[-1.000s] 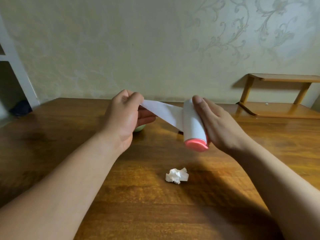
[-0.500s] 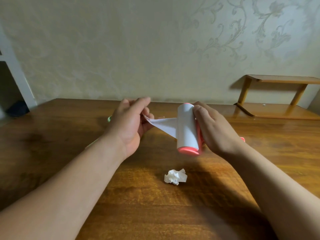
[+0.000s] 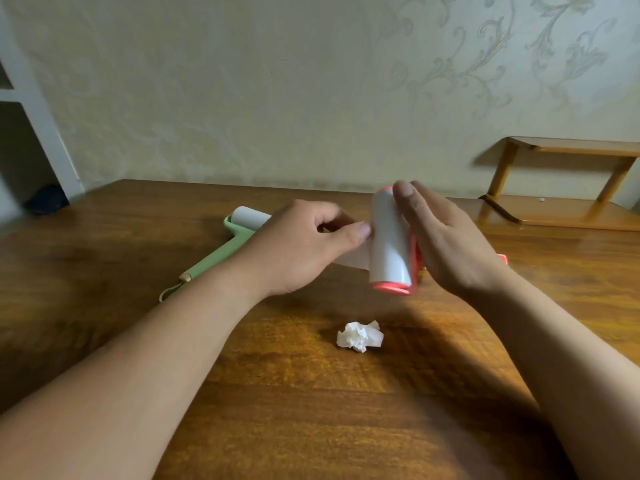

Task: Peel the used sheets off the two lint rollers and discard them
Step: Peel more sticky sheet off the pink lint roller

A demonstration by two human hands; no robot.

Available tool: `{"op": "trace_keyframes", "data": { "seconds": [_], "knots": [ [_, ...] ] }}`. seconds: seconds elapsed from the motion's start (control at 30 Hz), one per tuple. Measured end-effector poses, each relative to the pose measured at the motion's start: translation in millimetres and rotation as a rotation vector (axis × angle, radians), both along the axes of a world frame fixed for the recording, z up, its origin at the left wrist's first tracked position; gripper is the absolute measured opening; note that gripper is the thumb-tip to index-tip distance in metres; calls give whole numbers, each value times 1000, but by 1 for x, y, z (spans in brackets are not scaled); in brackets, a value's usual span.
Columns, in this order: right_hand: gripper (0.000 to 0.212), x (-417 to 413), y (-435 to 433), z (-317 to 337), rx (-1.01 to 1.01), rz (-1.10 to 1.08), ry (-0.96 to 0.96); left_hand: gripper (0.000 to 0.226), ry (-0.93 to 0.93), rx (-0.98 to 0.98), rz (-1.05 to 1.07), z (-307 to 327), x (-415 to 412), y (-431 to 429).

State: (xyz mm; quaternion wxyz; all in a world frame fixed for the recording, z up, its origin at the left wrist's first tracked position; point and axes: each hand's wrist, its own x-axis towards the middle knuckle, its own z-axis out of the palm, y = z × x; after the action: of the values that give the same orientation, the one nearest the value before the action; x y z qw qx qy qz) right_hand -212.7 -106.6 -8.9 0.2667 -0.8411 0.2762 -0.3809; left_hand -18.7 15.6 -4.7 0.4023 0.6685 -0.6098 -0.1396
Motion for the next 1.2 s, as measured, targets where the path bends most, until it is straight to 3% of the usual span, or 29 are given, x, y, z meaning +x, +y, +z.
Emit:
{"op": "trace_keyframes", "data": {
  "seconds": [0.17,0.47,0.63,0.8,0.9,0.97,1.07,1.2],
  "knots": [
    [64,-6,-2,6,24,-17,-23,23,-83,-1,16,6,8,2],
    [50,-5,-3,4,138,49,-45,27,138,-161,21,2,7,-3],
    [44,-4,-5,4,246,51,-103,29,424,-191,24,1,3,-5],
    [38,-1,-3,4,343,53,-103,34,891,-165,-84,1,-6,-4],
    [38,0,1,4,354,63,-114,30,1024,-159,-48,0,-8,-4],
    [39,1,3,5,320,79,-124,22,1034,-177,-7,1,-7,-3],
    [38,2,4,7,236,66,-152,13,860,-156,-4,1,-7,-3],
    [59,0,3,6,196,15,-160,43,608,33,-157,3,-5,1]
  ]
}}
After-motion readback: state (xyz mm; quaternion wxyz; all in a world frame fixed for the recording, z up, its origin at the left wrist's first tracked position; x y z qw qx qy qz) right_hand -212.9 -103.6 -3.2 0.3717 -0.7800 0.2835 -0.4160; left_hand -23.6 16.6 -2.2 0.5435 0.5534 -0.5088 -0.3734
